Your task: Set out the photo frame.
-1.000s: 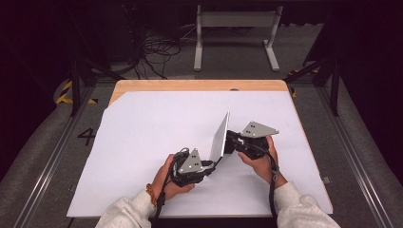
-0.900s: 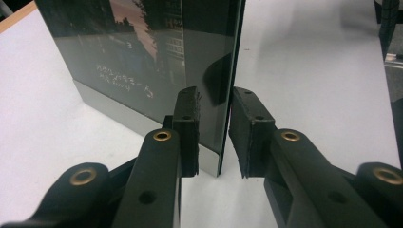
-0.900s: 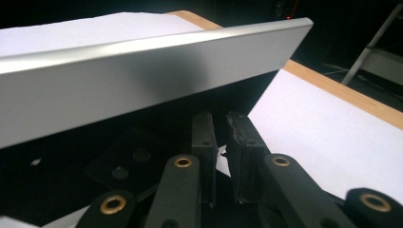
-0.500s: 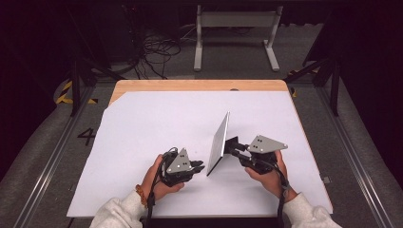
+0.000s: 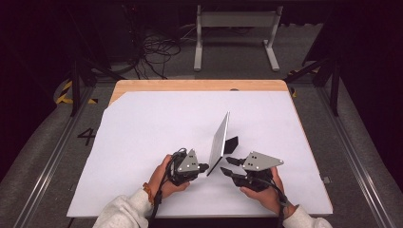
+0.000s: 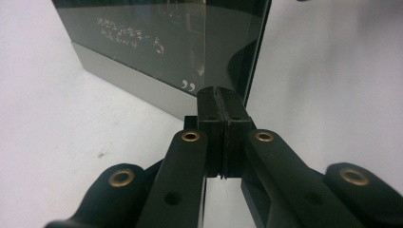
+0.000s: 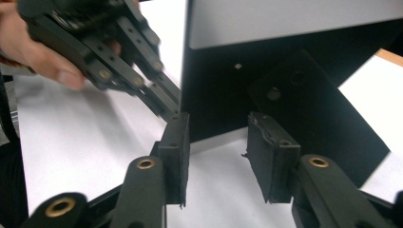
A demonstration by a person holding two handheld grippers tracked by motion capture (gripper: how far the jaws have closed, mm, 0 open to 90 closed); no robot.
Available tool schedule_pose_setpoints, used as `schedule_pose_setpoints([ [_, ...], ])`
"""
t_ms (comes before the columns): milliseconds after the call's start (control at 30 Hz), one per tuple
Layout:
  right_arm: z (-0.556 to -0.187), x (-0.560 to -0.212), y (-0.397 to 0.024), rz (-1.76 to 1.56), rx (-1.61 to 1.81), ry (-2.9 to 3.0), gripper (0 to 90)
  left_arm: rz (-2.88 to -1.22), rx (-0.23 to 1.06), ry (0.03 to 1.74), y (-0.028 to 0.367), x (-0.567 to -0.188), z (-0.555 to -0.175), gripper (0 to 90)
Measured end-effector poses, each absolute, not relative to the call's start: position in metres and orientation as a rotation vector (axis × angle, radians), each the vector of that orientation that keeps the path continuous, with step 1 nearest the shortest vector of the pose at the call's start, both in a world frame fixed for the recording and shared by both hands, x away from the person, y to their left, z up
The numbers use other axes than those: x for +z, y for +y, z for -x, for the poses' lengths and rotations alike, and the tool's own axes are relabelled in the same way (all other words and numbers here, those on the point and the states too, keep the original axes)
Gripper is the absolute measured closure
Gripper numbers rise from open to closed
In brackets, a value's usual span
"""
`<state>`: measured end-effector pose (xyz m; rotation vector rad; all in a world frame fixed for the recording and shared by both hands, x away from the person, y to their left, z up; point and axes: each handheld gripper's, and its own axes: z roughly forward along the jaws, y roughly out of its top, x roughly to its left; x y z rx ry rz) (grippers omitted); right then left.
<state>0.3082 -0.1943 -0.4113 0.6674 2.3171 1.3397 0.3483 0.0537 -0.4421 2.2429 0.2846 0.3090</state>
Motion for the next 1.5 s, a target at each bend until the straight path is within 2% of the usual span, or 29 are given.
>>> schedule_pose_setpoints([
  [267,-0.307,-0.409,-0.181,-0.658,1.351,2.310,49.5,-2.238,0.299,0.306,0.050,-0.444,-0.351,88.2],
  [767,-0.308,-0.410,-0.180,-0.700,1.349,2.268,50.6,-2.250,0.281,0.285,0.043,-0.446,-0.347,87.5],
  [1233,-0.315,-0.413,-0.179,-0.766,1.355,2.245,48.2,-2.244,0.279,0.292,0.038,-0.448,-0.347,87.9],
  [1500,-0.315,-0.413,-0.182,-0.792,1.348,2.234,49.7,-2.251,0.284,0.280,0.036,-0.448,-0.346,84.9],
])
